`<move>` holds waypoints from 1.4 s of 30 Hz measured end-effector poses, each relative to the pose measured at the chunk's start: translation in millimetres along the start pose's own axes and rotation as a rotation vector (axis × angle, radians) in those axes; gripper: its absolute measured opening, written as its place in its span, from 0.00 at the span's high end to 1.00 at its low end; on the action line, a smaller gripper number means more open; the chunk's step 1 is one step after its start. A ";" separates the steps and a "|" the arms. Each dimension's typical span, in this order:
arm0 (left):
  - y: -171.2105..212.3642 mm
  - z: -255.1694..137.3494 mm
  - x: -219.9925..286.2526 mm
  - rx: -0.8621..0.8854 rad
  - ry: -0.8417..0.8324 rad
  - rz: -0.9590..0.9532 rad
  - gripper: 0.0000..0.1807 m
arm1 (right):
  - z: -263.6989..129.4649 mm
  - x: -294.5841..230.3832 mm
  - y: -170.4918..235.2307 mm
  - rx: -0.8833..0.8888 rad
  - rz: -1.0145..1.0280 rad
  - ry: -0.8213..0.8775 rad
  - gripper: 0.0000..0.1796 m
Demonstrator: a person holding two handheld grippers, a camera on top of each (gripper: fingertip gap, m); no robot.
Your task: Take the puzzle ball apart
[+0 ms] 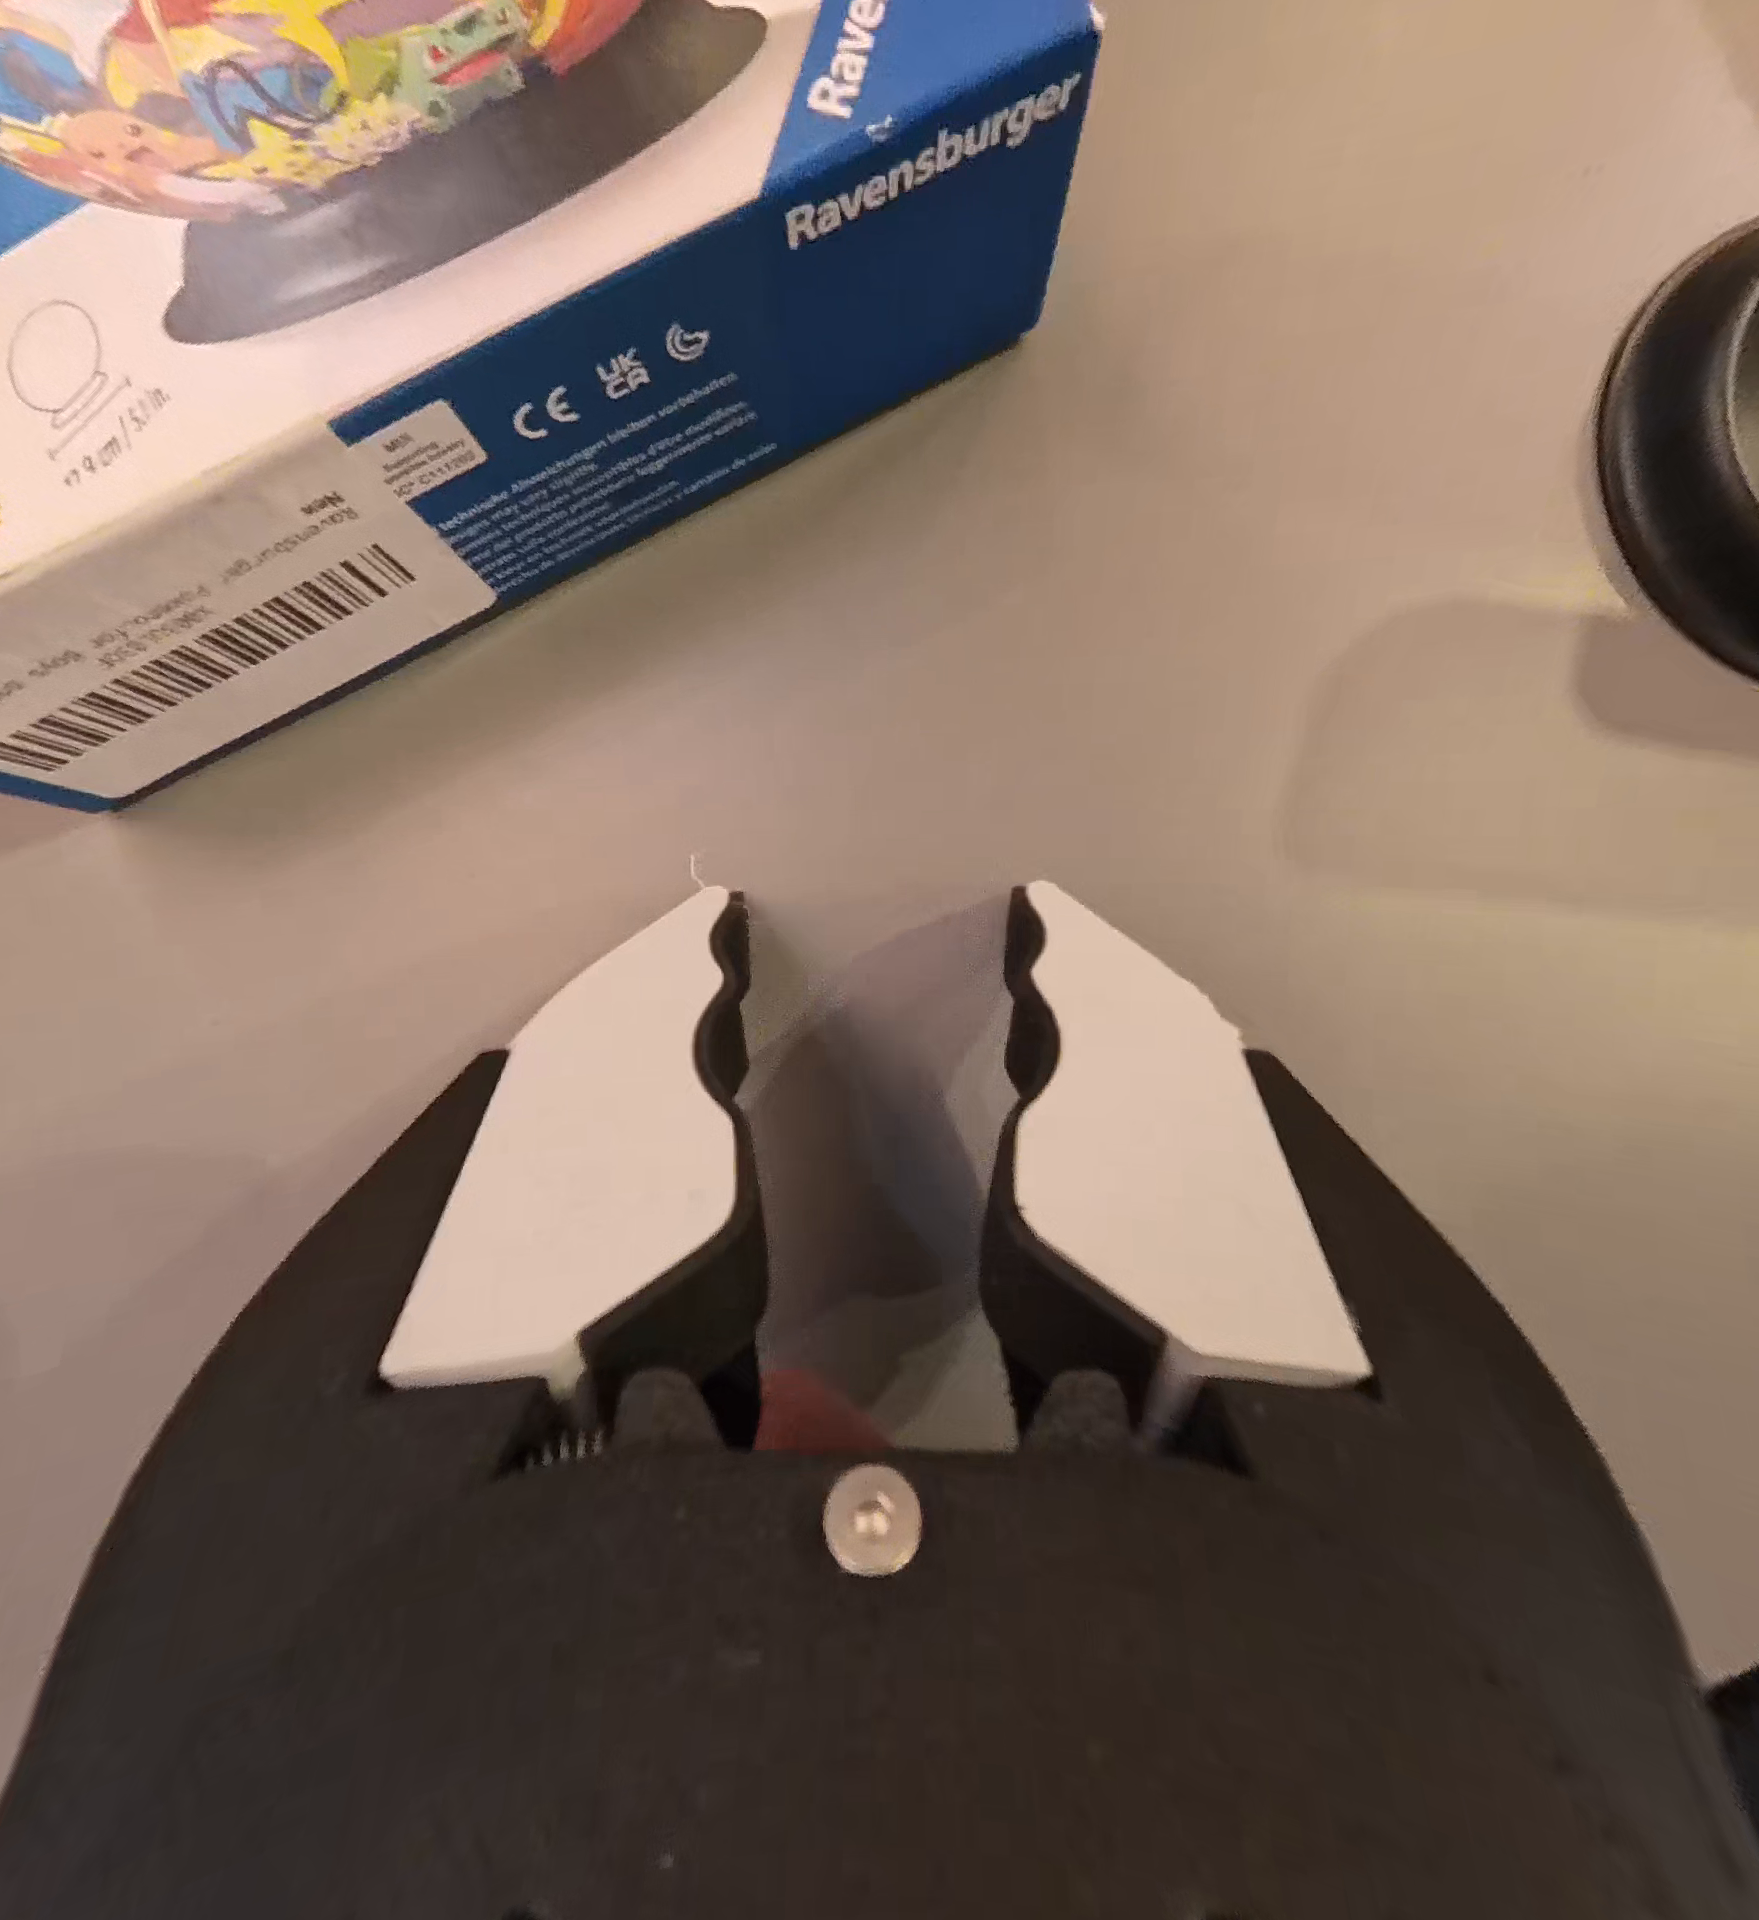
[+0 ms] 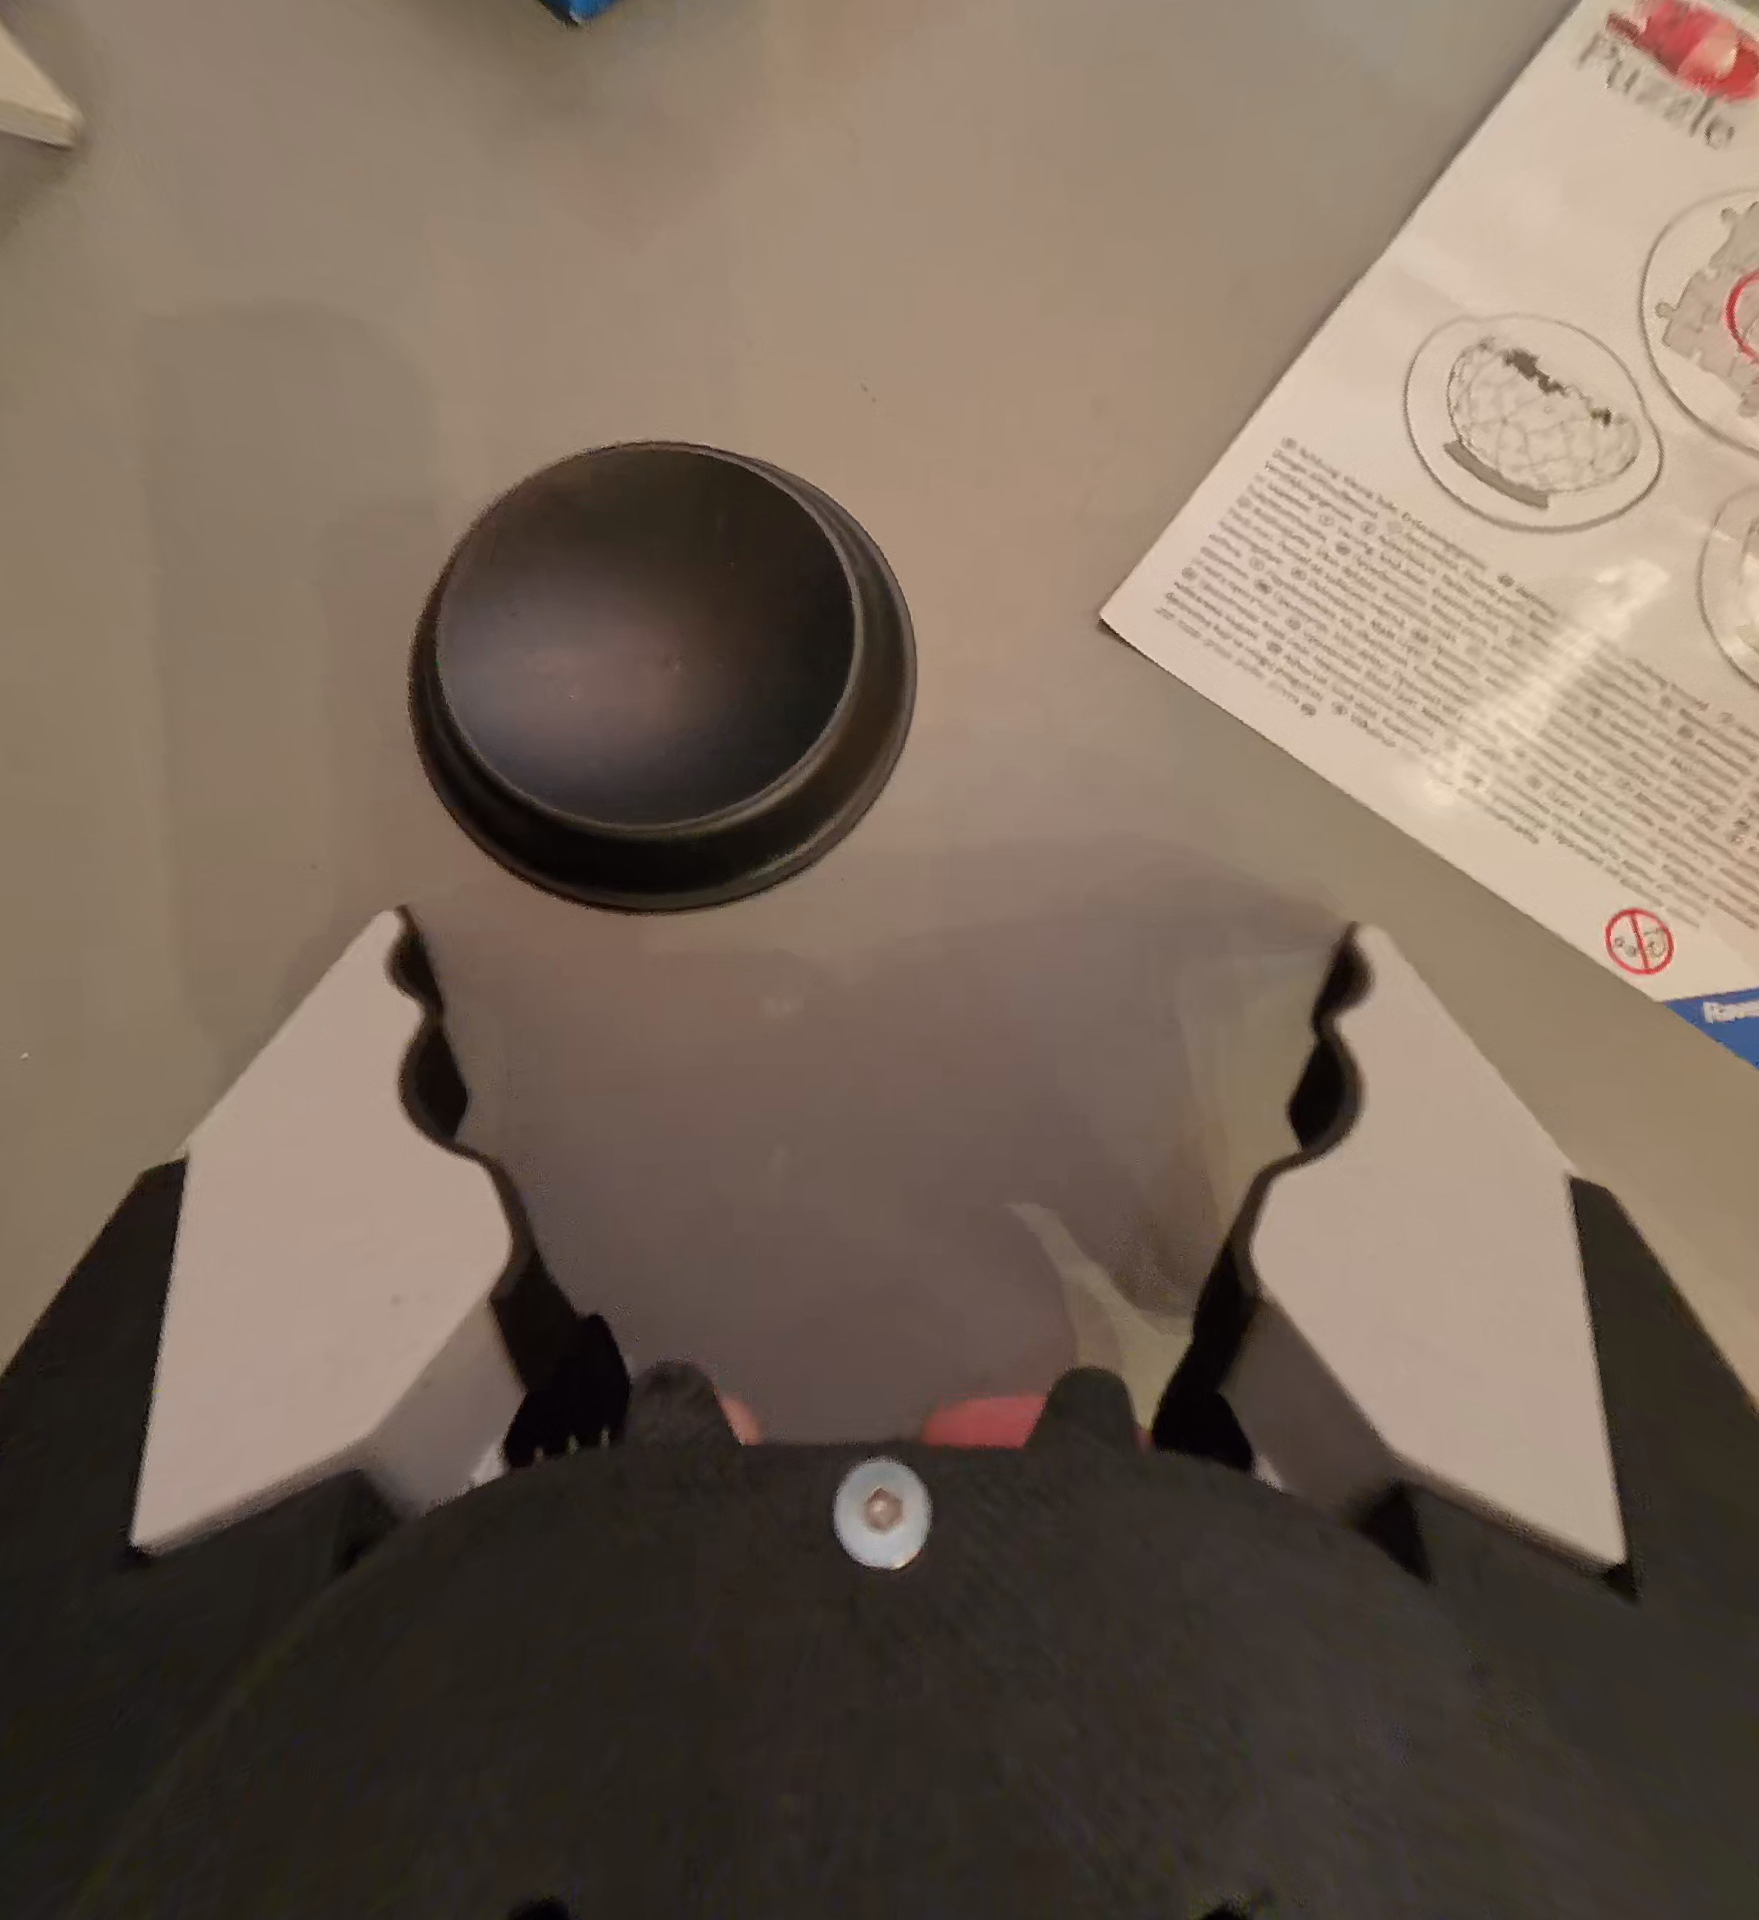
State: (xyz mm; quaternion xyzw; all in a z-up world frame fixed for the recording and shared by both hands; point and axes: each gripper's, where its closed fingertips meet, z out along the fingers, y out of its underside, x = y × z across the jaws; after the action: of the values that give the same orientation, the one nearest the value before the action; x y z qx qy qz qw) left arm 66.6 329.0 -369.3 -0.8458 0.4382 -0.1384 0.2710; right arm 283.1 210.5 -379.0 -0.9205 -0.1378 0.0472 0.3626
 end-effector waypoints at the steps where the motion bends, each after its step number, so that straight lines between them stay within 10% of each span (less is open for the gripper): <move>1: 0.2 -0.1 -1.0 -0.008 0.002 0.002 0.75 | 0.3 -0.4 -0.1 -0.001 0.002 -0.004 0.12; 10: -1.2 0.4 -22.7 0.039 -0.114 0.075 0.97 | -2.1 -2.1 -6.2 0.035 0.005 0.004 0.28; 19: 2.3 -3.4 -8.9 0.040 0.068 0.048 0.48 | 1.8 -11.5 -1.7 -0.006 -0.031 -0.037 0.11; 21: 2.0 0.7 -6.8 0.045 0.066 0.101 0.56 | 2.4 -10.6 -2.2 -0.006 -0.030 -0.036 0.11; 33: 1.4 9.6 -17.8 0.069 0.026 0.032 0.29 | -1.1 -4.6 0.0 0.004 0.021 0.024 0.12; 38: 8.4 2.9 -24.5 0.079 -0.054 0.014 0.21 | -6.1 11.1 -2.3 0.037 0.060 0.053 0.29; 42: 13.4 0.4 -22.1 0.070 -0.032 -0.017 0.26 | -2.8 10.7 -1.1 0.016 0.049 0.090 0.12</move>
State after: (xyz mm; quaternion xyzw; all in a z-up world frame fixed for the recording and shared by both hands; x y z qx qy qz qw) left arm 45.1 340.9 -377.3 -0.8417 0.4214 -0.1423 0.3061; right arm 293.6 212.6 -376.0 -0.9219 -0.0985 0.0158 0.3745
